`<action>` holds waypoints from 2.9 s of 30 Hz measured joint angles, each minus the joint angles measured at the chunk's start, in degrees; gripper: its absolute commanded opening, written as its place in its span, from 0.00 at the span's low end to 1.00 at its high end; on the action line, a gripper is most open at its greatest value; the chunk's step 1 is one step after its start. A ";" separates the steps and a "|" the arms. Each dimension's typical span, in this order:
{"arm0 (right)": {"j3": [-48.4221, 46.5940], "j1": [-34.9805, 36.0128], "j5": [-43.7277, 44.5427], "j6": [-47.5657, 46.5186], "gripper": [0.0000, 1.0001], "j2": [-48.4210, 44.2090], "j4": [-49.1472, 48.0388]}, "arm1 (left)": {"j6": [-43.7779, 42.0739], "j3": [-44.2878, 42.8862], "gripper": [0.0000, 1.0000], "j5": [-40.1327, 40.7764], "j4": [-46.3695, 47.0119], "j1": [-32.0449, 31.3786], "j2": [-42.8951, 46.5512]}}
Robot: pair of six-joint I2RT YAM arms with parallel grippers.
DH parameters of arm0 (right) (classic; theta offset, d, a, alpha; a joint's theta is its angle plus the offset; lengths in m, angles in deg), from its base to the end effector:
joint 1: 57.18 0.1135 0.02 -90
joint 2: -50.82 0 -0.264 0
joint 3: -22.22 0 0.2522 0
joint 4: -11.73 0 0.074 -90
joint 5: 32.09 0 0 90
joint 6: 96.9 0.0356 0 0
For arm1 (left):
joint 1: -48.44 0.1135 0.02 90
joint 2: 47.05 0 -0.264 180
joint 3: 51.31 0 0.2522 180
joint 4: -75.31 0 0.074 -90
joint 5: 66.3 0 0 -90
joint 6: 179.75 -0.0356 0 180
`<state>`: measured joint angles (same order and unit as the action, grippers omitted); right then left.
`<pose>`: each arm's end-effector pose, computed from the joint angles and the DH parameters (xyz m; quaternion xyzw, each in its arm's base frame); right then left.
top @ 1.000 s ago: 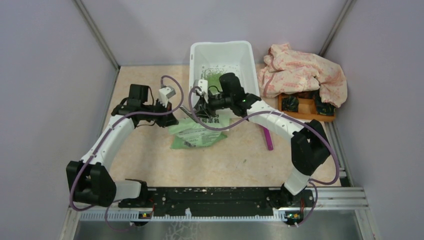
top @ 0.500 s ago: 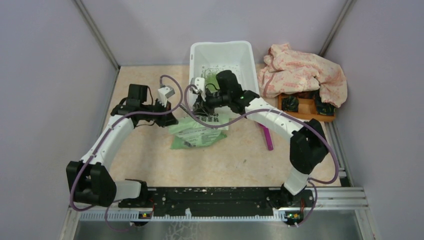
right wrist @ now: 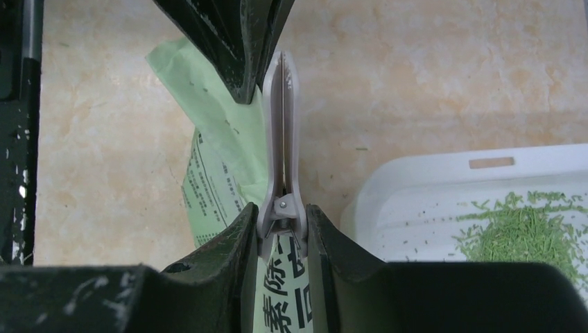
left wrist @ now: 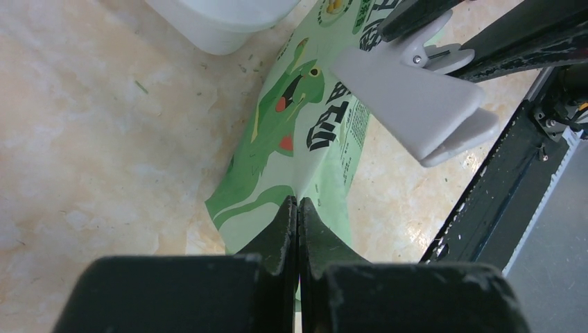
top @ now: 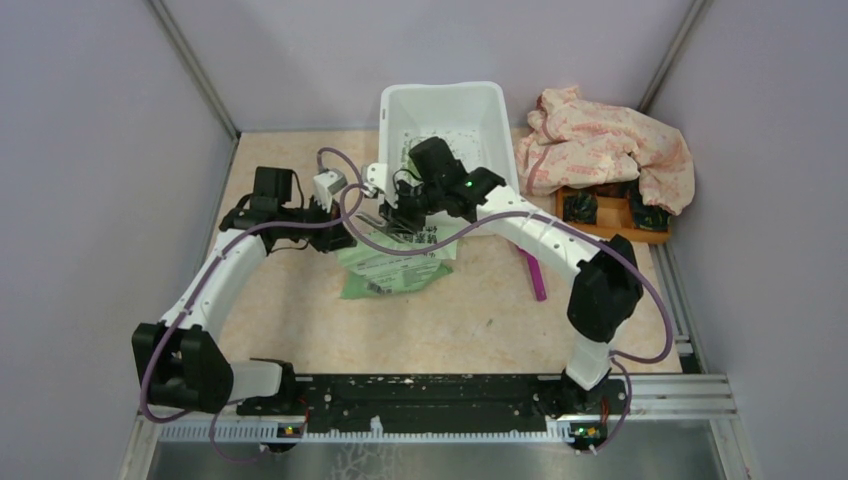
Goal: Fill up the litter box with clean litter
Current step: Adjust the clamp at the cat litter bag.
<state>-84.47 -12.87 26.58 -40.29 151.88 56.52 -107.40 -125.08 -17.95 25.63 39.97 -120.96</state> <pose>0.2751 0.2945 0.3314 -0.6358 0.6046 0.2821 0.3882 0.2576 -0.0623 0.2897 0.3173 0.8275 -0.3071 0.3467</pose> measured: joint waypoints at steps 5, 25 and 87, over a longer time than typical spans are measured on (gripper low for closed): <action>-1.68 1.16 3.93 -2.21 0.00 0.72 4.59 | 0.00 0.00 0.00 -0.39 0.22 0.26 0.31; -11.85 7.91 17.16 -6.16 0.00 7.58 14.84 | 0.00 0.02 0.00 -0.04 0.02 1.64 3.19; -16.06 10.88 29.11 -7.19 0.00 14.08 13.88 | 42.38 10.36 0.99 -3.87 19.39 15.54 10.40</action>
<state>-100.53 -1.98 55.69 -47.48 165.95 70.40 -65.02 -114.72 -21.82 45.01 55.51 -110.55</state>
